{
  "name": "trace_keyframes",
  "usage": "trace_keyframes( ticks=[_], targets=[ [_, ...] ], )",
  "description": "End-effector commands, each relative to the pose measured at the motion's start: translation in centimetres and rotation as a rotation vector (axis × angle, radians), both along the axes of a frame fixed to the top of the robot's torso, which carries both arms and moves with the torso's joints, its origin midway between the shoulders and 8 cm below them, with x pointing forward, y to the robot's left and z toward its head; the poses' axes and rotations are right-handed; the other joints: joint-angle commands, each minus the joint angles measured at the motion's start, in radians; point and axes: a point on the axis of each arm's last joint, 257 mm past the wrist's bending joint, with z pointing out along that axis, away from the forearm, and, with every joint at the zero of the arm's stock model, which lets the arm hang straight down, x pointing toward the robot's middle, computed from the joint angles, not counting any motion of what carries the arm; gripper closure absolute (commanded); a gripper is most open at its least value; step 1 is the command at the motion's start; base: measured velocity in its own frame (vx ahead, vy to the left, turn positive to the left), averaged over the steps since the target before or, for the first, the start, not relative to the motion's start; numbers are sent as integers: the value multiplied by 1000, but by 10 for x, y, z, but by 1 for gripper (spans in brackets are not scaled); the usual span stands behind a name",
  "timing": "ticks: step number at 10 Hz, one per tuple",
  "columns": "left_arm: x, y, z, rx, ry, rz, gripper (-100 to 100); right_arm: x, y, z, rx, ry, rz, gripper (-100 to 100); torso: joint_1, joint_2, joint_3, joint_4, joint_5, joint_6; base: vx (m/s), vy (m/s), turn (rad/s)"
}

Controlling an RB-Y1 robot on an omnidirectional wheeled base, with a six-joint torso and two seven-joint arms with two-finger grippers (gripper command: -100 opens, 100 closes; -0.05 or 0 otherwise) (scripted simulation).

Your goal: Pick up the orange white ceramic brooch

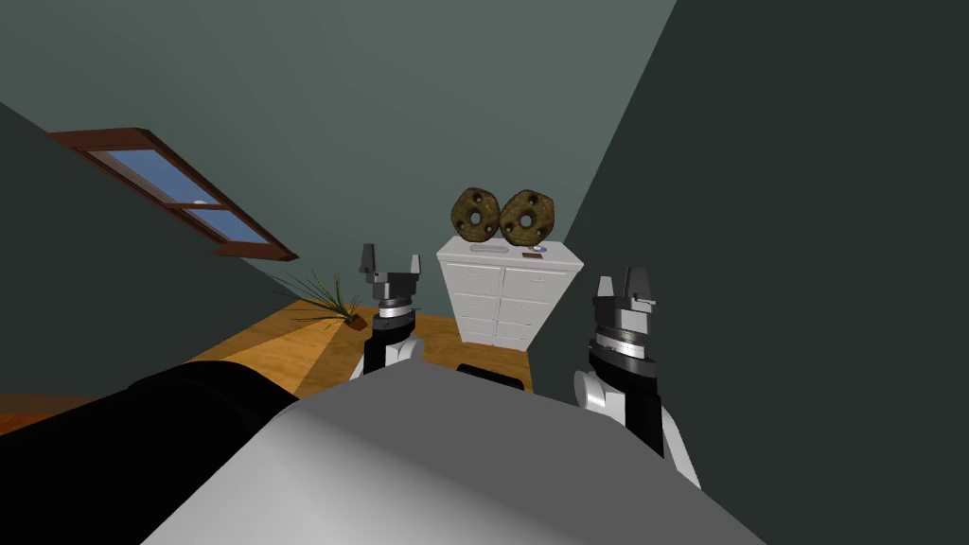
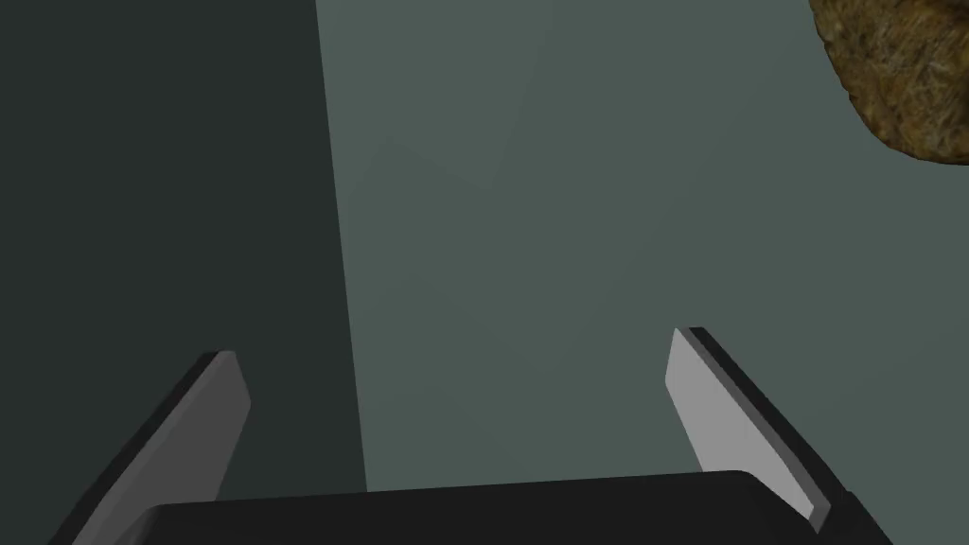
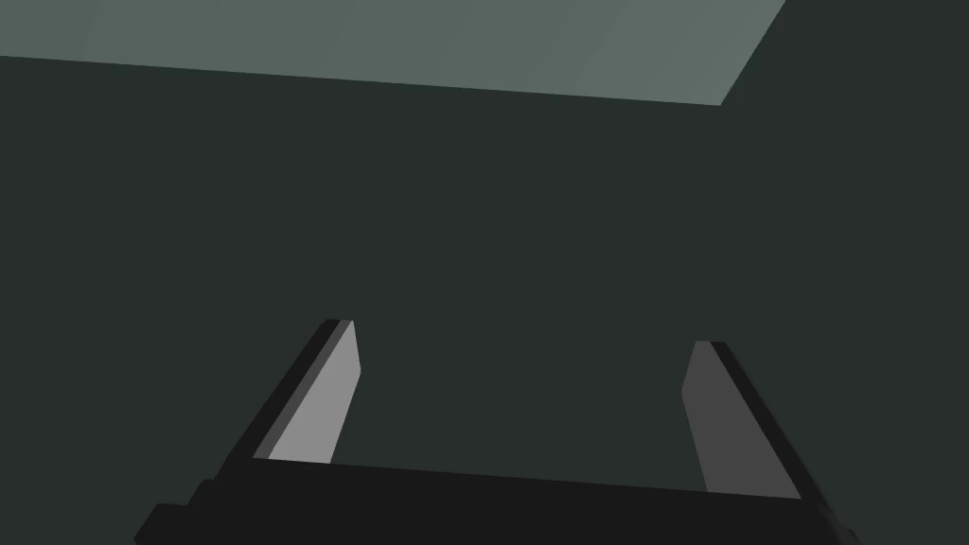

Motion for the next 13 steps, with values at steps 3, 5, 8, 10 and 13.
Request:
trace_keyframes(
  ticks=[3, 5, 8, 10, 13],
  targets=[
    [0, 0, 0, 0, 0, 0, 0, 5, 1, -11, -67, 26, 48, -100, 3, 0, 0, 0, 1, 0, 1, 58, 25],
    [0, 0, 0, 0, 0, 0, 0, 7, 0, -16, -106, 41, 71, -100, 4, 0, 0, 0, 1, 0, 8, 65, 17],
    [0, 0, 0, 0, 0, 0, 0, 9, 1, -21, -161, 59, 101, -100, 4, -1, 0, 0, 1, 0, 8, 56, 21],
    [0, 0, 0, 0, 0, 0, 0, 12, -1, -27, -206, 76, 126, -100, 4, 0, 0, 0, 1, 0, 7, 70, 26],
    [0, 0, 0, 0, 0, 0, 0, 14, -5, -32, -258, 96, 152, -100, 4, -1, 0, 0, 1, 0, 9, 52, 18]
  ],
)
